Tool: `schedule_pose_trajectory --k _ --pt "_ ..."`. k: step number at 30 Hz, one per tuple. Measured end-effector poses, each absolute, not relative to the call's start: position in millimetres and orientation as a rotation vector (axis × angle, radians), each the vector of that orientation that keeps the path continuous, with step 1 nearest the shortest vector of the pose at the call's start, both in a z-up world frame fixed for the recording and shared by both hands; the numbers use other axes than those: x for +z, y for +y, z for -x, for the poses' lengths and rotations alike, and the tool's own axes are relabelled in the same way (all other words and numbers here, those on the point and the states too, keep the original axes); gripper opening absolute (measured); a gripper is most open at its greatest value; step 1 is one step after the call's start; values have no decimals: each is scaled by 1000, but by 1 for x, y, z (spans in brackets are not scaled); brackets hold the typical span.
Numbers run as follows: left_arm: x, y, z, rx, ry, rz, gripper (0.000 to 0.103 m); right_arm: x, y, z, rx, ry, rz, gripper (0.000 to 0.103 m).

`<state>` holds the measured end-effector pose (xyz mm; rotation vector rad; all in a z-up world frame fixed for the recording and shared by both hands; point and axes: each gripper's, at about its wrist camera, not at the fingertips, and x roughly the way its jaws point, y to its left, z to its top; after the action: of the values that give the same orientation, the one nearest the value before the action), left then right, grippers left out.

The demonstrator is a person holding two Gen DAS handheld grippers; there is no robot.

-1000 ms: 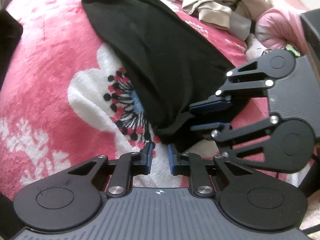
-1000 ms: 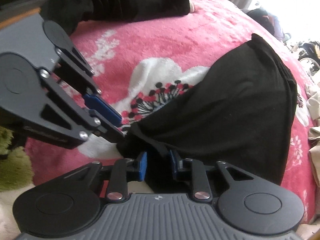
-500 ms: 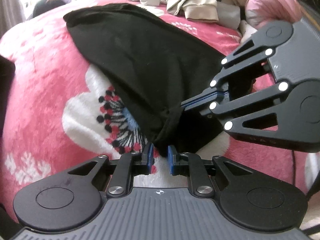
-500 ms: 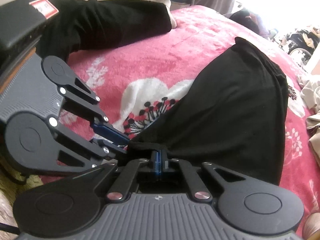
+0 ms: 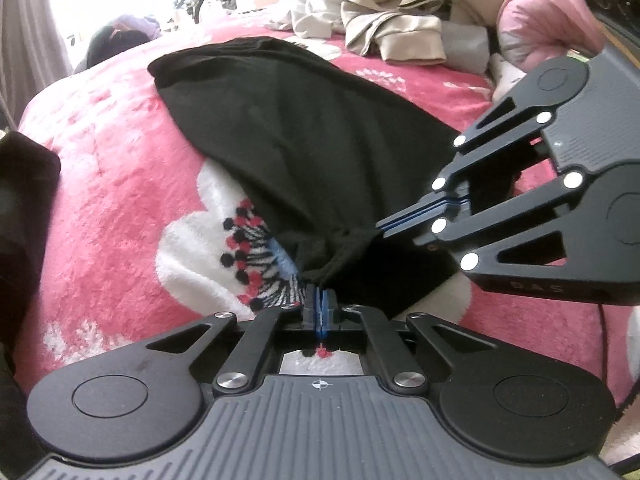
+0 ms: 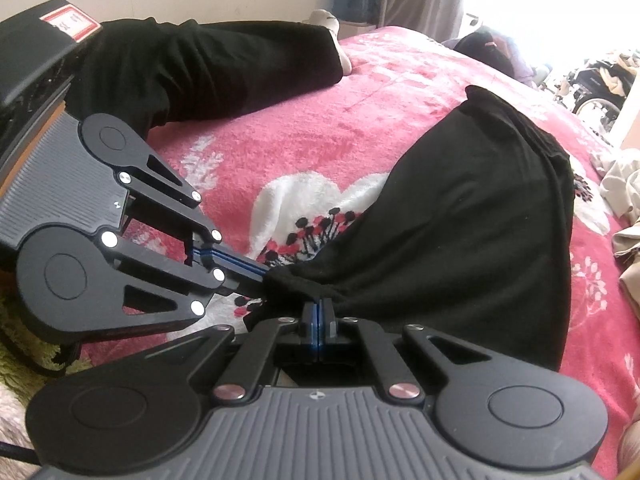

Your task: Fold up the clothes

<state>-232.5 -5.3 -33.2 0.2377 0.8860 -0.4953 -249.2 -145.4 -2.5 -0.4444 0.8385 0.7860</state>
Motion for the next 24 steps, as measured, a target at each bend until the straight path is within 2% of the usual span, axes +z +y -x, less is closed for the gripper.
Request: schedule_pose_trajectory --k 9,14,24 --pt "-33 -8 236 -532 895 -251 1 0 -146 250 792 839 429 1" --pt "-33 -14 240 -540 884 -288 16 1 -146 251 790 832 430 1" --pt "-37 -19 233 -465 875 -347 18 3 -147 251 816 832 398 1"
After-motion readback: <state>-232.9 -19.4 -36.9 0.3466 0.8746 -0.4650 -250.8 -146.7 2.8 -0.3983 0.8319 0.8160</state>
